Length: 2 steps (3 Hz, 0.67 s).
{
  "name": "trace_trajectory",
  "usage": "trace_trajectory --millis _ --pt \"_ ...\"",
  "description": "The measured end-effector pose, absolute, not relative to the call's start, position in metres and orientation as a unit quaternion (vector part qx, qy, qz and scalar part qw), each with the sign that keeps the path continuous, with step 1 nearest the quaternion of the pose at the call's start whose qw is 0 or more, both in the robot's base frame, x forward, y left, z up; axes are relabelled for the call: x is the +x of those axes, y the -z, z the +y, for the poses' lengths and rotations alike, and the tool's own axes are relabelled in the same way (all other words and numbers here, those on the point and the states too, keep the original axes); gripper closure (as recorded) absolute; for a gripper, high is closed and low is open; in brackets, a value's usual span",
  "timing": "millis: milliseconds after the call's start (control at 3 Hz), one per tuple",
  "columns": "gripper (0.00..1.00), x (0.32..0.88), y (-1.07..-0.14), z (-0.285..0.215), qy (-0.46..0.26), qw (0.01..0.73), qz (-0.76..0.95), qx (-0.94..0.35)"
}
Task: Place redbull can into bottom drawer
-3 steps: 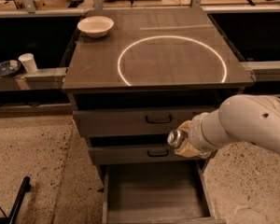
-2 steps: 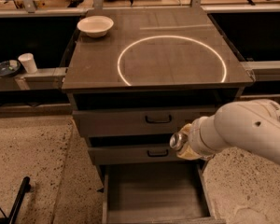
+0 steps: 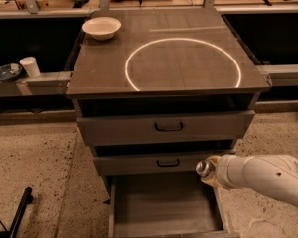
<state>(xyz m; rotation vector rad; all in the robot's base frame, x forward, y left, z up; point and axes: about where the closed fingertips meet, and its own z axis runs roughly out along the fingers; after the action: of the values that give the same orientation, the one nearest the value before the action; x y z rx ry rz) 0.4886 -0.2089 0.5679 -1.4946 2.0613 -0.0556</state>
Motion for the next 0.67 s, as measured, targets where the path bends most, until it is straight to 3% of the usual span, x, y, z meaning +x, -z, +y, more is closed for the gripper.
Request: trace_trajectory --millis 333,667 --pt "1.0 0.479 -0.533 -0.226 0.005 0.306 0.791 -0.53" --pt "1.0 0.48 -0.535 -0.206 -0.034 0.298 0.789 -0.536"
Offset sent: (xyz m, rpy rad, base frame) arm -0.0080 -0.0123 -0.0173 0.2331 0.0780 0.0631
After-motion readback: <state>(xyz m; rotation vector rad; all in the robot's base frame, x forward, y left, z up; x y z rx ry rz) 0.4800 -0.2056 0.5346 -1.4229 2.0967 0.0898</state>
